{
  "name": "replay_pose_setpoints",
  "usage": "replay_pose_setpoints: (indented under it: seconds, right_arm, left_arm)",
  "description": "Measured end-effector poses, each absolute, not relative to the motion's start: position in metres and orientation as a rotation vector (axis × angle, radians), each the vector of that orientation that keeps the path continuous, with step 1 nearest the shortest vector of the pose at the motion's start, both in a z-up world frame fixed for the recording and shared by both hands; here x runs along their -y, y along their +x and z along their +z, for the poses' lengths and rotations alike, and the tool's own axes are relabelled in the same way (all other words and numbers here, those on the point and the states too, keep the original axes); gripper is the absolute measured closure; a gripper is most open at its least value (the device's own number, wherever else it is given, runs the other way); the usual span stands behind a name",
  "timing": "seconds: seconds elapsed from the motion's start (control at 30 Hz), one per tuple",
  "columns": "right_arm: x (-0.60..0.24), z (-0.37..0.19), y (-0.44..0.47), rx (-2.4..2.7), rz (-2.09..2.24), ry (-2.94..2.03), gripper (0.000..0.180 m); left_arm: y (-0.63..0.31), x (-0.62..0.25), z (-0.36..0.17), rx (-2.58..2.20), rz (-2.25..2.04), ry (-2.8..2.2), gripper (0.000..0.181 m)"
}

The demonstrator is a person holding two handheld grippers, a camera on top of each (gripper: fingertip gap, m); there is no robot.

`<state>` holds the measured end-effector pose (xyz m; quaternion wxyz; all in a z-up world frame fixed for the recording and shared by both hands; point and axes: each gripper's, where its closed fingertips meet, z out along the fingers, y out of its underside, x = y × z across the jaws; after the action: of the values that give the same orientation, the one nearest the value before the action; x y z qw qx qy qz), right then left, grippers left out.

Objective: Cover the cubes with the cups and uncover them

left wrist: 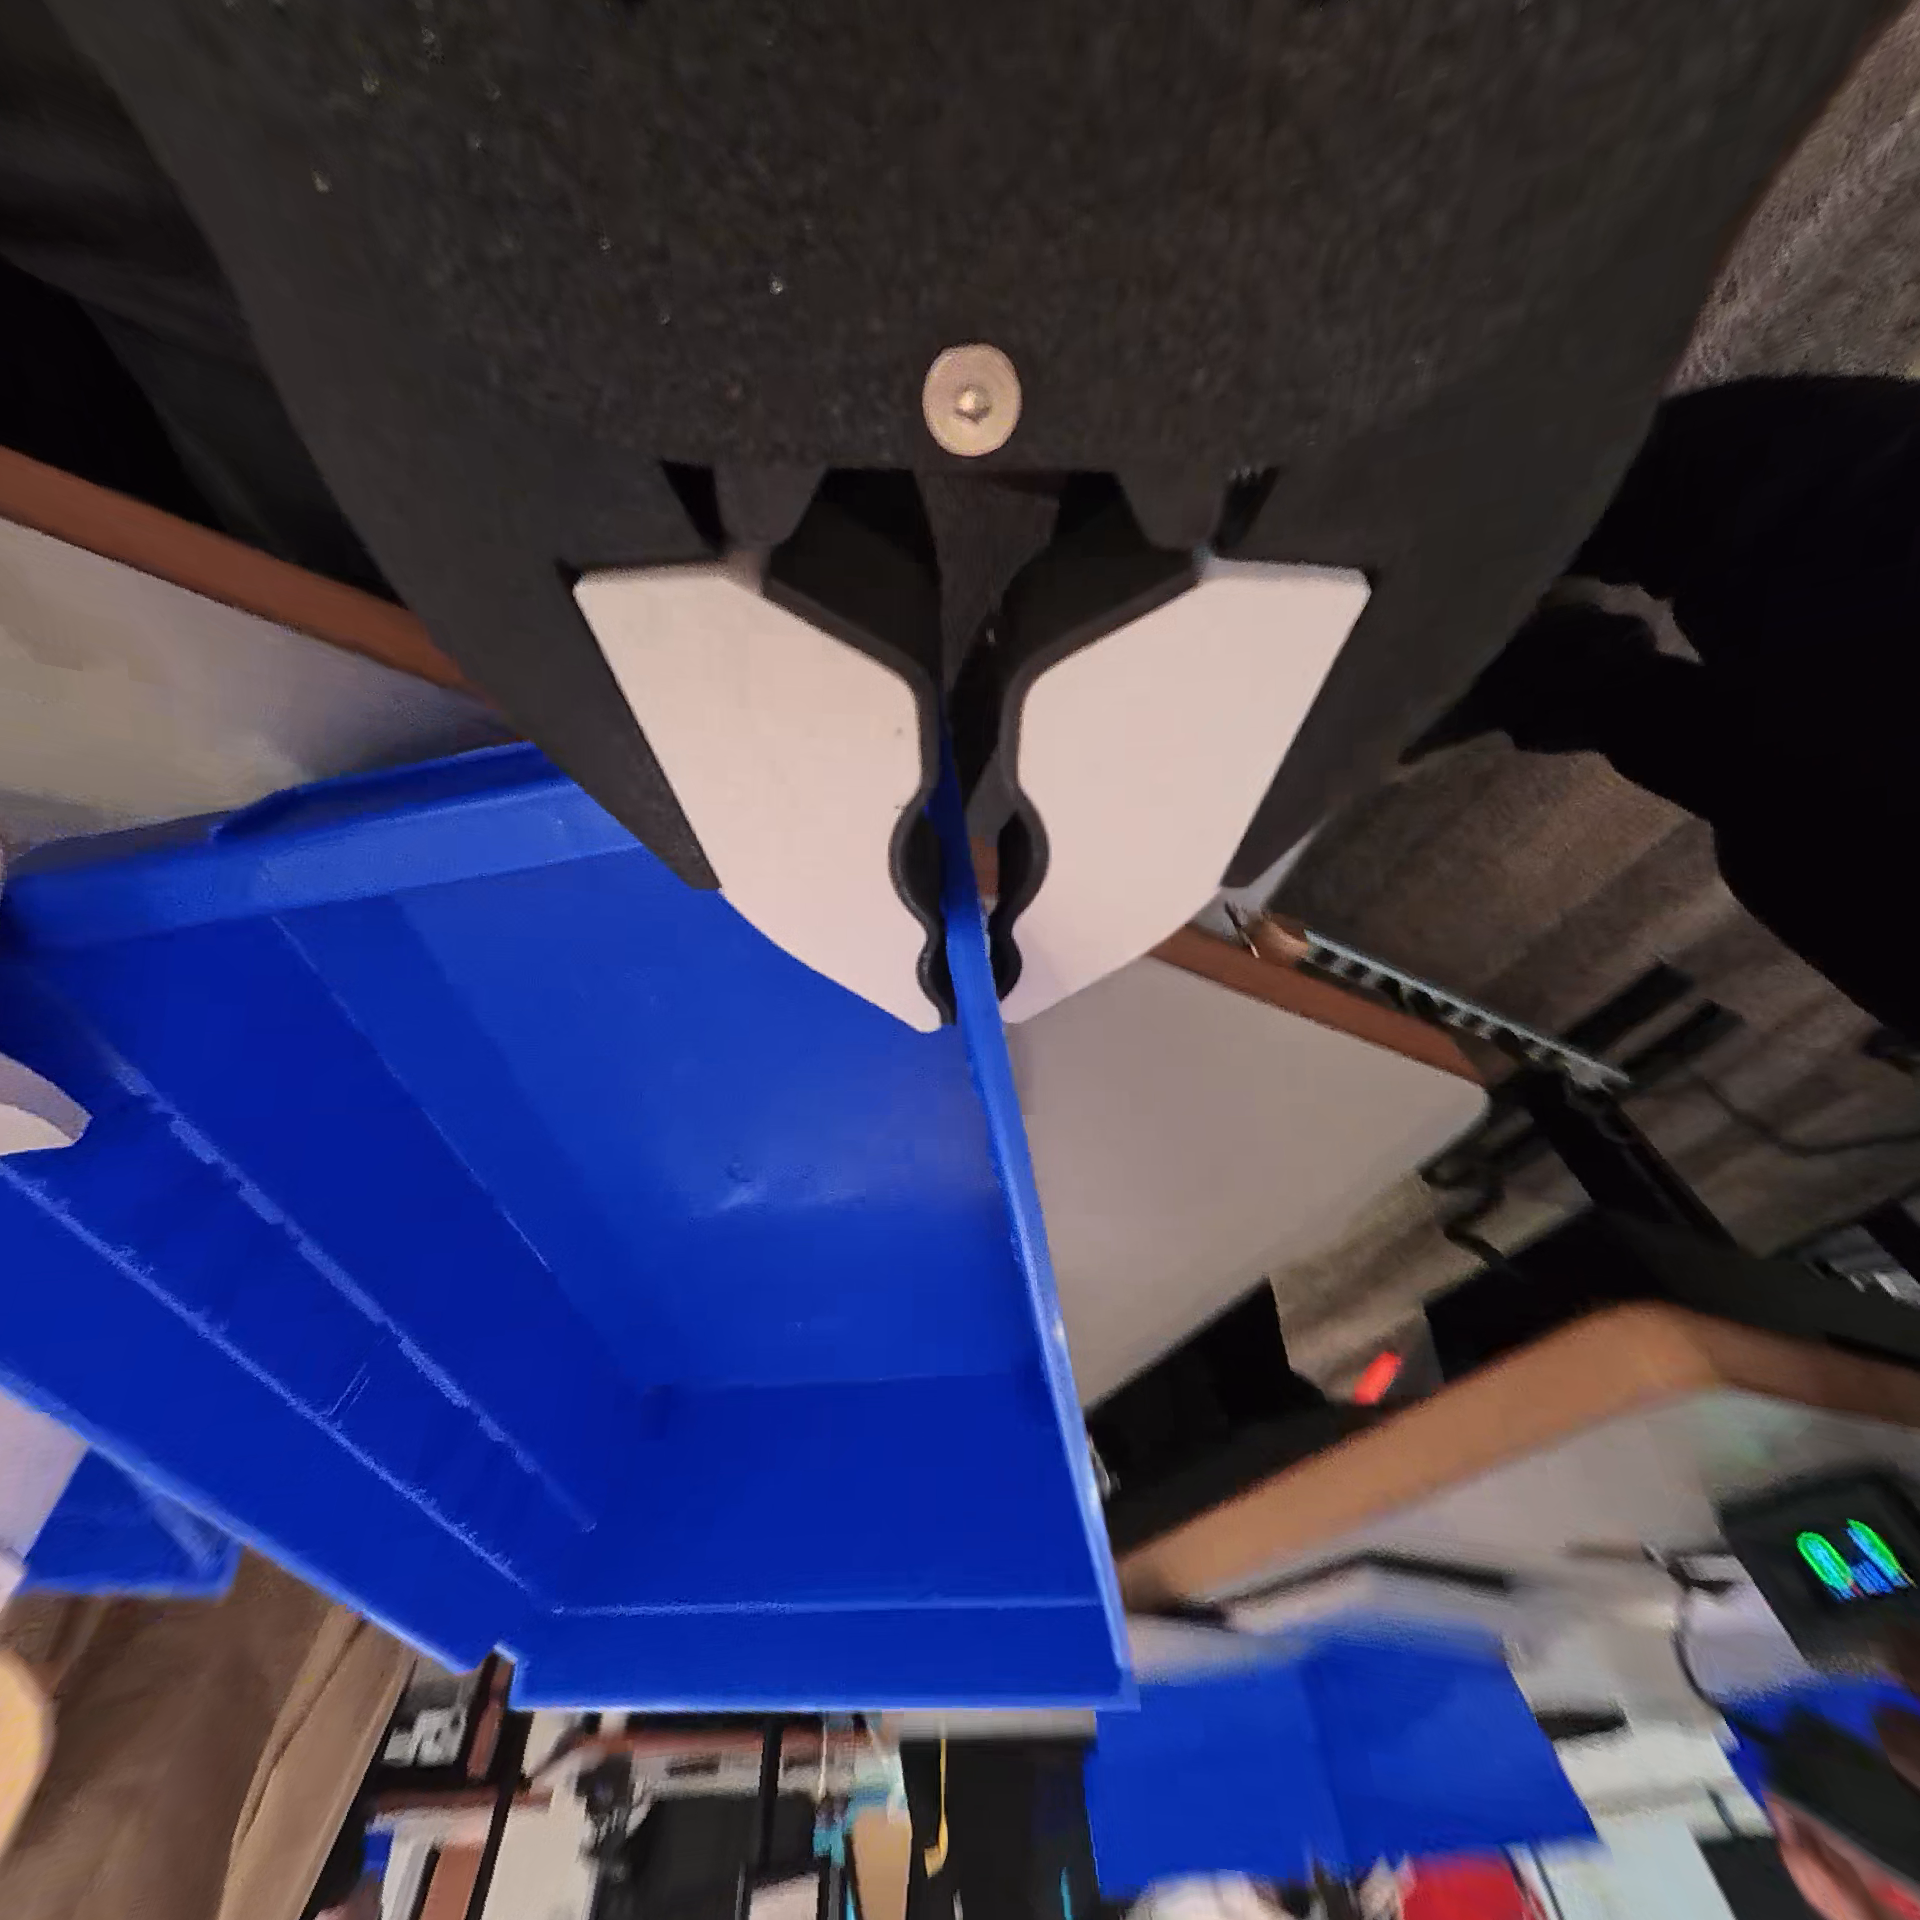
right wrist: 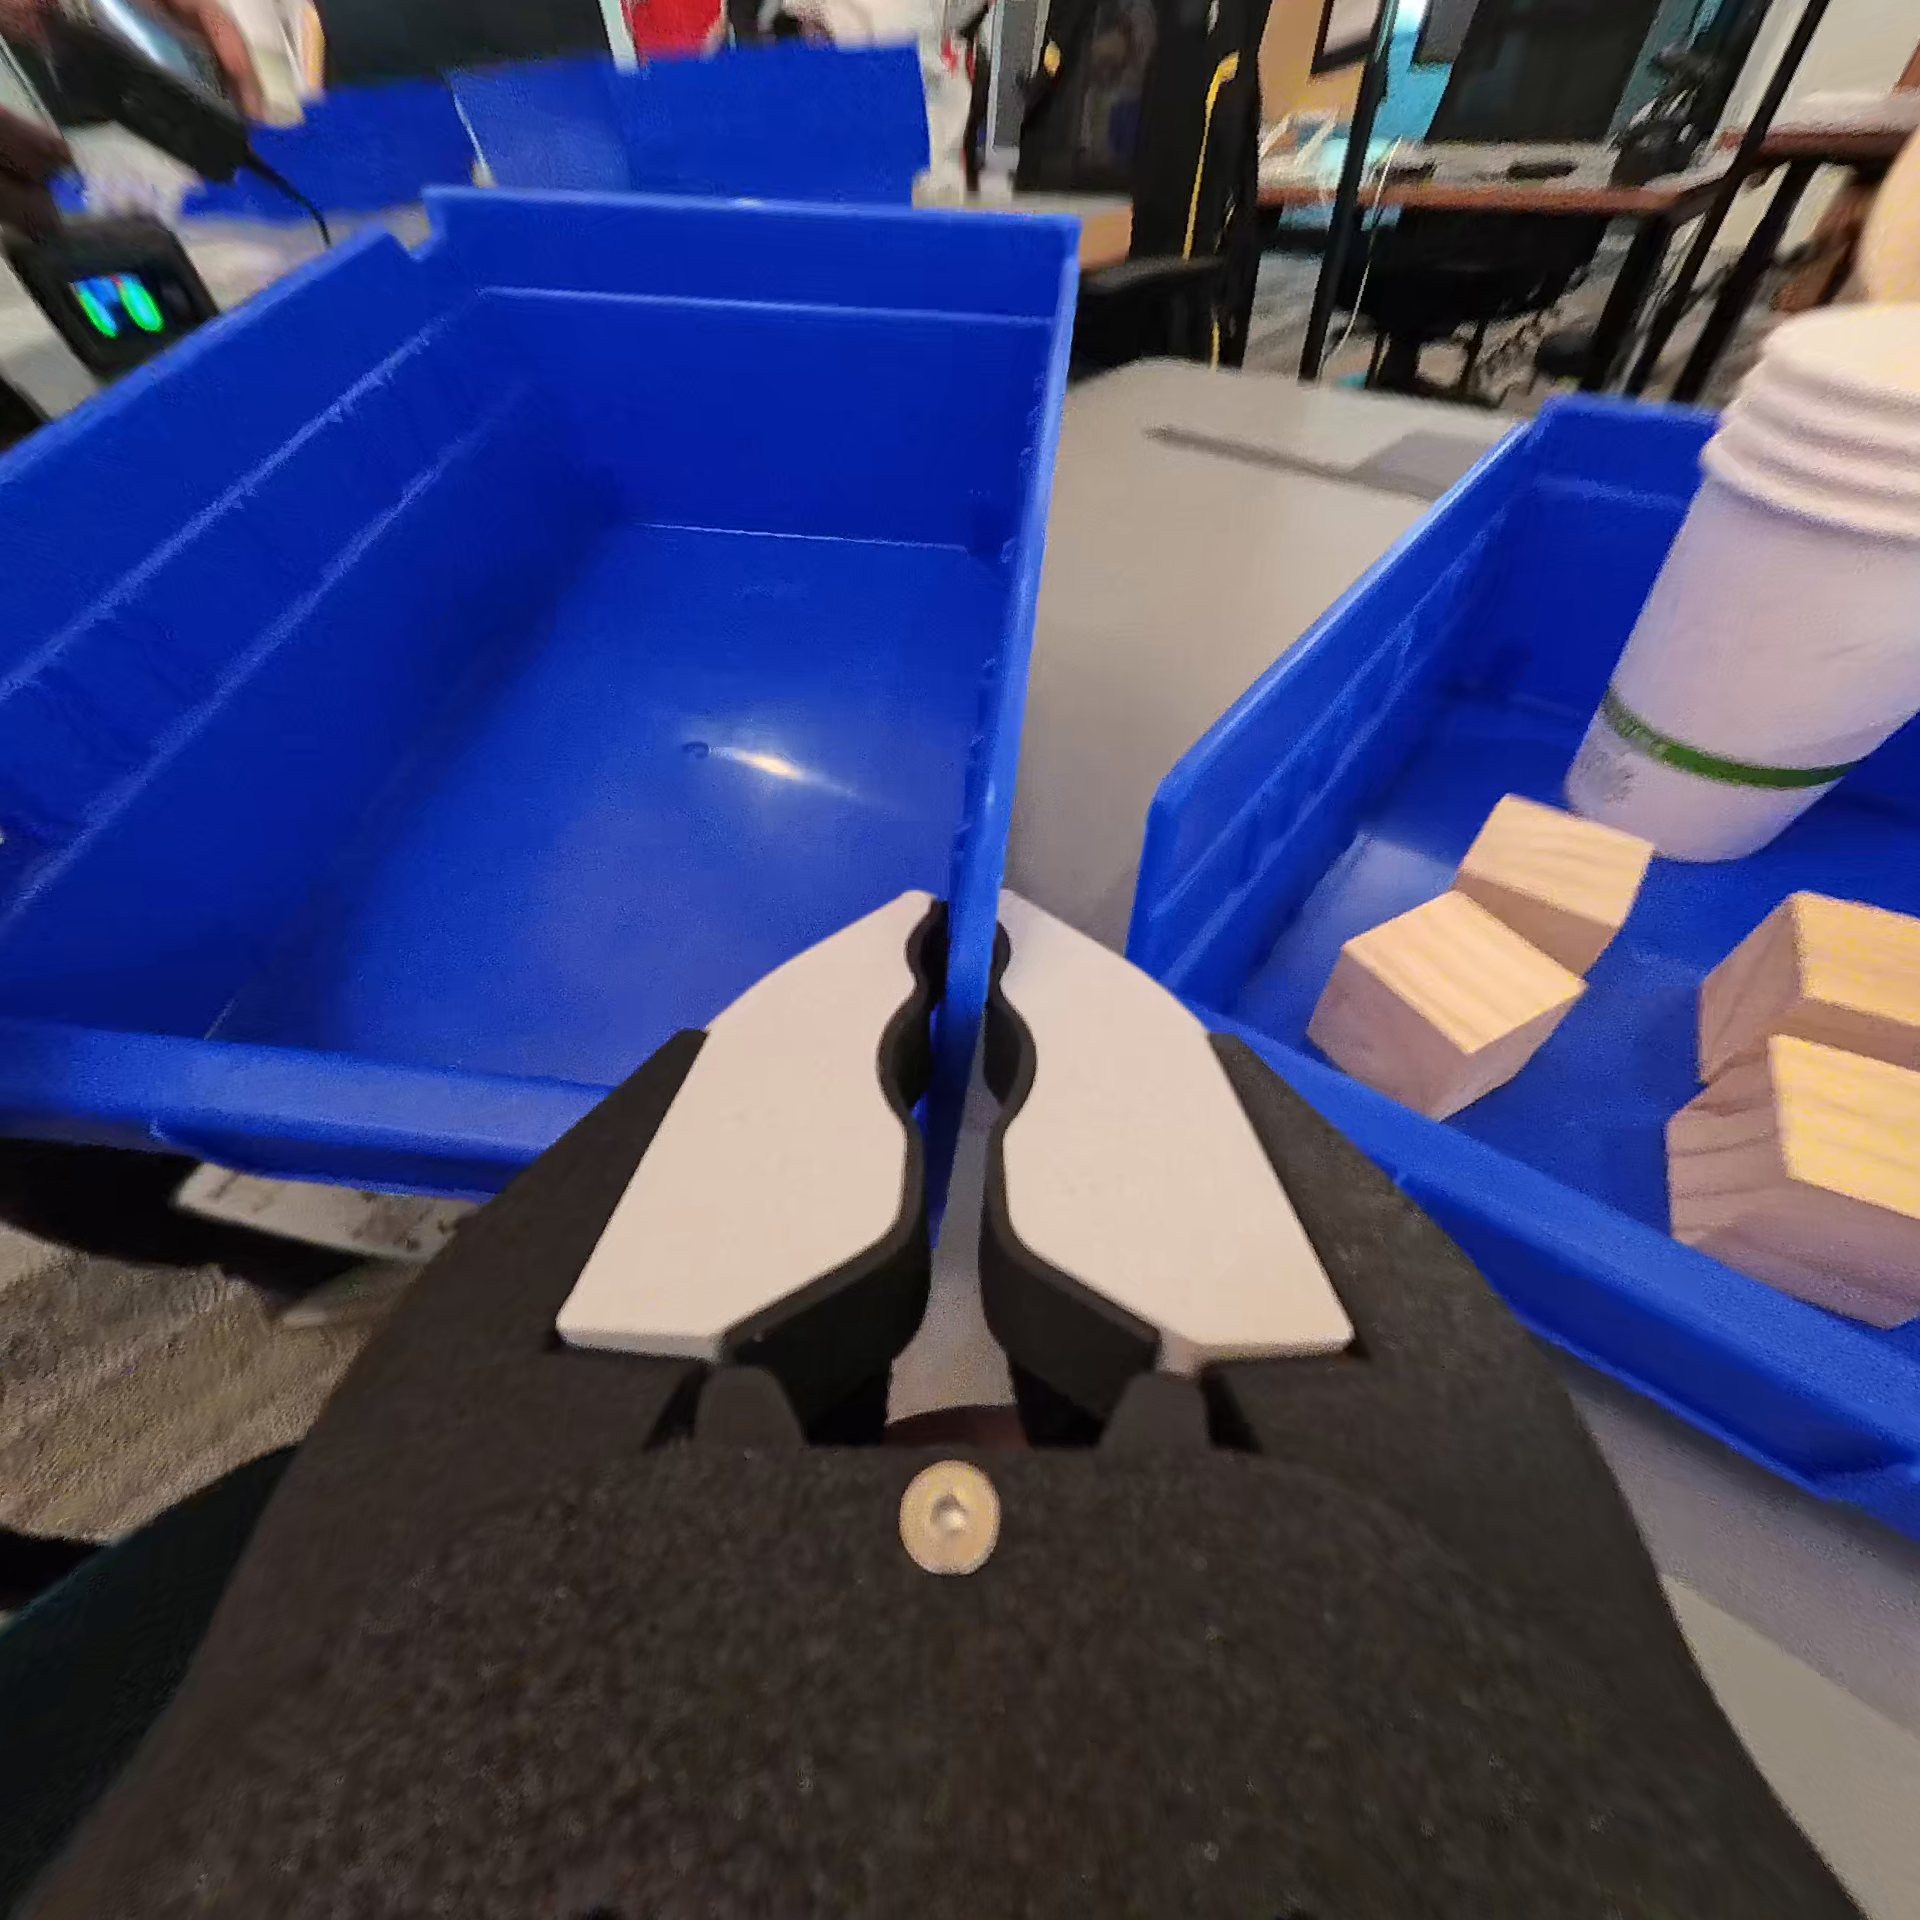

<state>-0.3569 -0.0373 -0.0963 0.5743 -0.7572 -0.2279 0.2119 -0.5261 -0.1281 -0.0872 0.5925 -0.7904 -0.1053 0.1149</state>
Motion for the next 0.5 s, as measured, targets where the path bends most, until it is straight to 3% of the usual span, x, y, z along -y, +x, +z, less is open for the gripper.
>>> replay_pose_setpoints:
  seconds: [0.17, 0.33, 0.5]
  right_arm:
    - [0.045, -0.014, -0.311, 0.405, 0.488, -1.577, 0.176]
    - [0.041, 0.066, -0.204, 0.233, 0.342, -1.448, 0.176]
    - [0.034, 0.093, -0.059, 0.051, 0.120, -1.490, 0.177]
  left_arm:
    - [-0.487, 0.129, -0.006, 0.144, 0.301, -1.638, 0.176]
    - [-0.398, 0.088, 0.066, -0.047, 0.168, -1.510, 0.176]
    - [-0.260, 0.031, 0.097, -0.244, -0.049, -1.502, 0.176]
